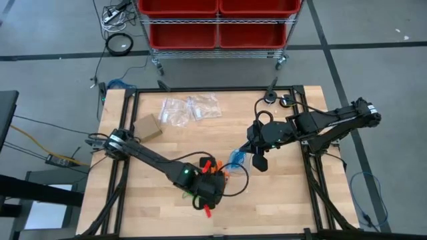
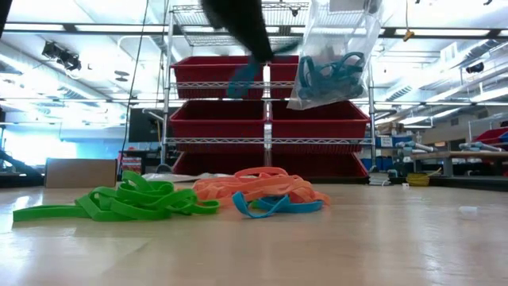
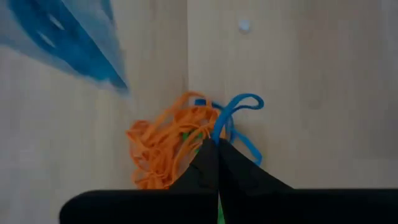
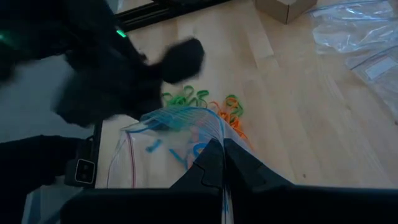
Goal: Sort rubber bands
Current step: Put the blue rubber band into the transparent zip bag
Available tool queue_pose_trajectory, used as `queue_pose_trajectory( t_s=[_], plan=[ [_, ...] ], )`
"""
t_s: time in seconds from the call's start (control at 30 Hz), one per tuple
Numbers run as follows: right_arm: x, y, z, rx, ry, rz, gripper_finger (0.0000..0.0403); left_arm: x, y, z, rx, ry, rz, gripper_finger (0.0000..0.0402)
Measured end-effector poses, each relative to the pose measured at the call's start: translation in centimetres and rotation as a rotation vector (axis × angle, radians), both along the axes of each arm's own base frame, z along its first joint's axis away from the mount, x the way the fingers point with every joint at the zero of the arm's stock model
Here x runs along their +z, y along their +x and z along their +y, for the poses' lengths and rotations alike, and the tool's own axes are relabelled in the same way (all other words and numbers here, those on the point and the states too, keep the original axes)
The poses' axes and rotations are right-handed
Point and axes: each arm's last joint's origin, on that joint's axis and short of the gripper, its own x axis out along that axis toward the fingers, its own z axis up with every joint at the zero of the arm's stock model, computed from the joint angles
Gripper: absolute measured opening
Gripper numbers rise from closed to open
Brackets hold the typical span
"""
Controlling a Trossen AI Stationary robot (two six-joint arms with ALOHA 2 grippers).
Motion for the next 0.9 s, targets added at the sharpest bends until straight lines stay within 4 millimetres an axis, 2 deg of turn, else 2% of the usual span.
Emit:
queue_pose_trajectory(
  t_s=[0.13, 0.27, 0.43, 0.53, 0.6, 0.9],
  plan=[
    [-0.1, 0.2, 0.0, -0.008, 0.008, 0.005, 0.0, 3.9, -0.3, -1.3, -0.007, 0.024, -0.105, 0.0],
    [-1.3, 1.3, 0.4, -0.014, 0.009, 0.052, 0.0, 7.9, -0.7, -2.5, -0.03, 0.055, -0.242, 0.0],
    [-3.0, 3.1, 0.9, 0.012, 0.02, 0.099, 0.0, 10.8, -0.9, -2.9, -0.019, 0.152, -0.388, 0.0],
    [-3.5, 4.1, 1.0, 0.028, 0.037, 0.085, 0.0, 10.9, -0.5, -2.6, -0.029, 0.172, -0.403, 0.0],
    [-3.4, 4.3, 0.8, 0.031, 0.05, 0.072, 0.0, 10.3, 0.0, -2.2, -0.017, 0.177, -0.4, 0.0],
    [-2.6, 4.4, 0.4, 0.046, 0.088, 0.004, 0.0, 5.8, 1.0, -0.8, 0.022, 0.234, -0.288, 0.0]
  ],
)
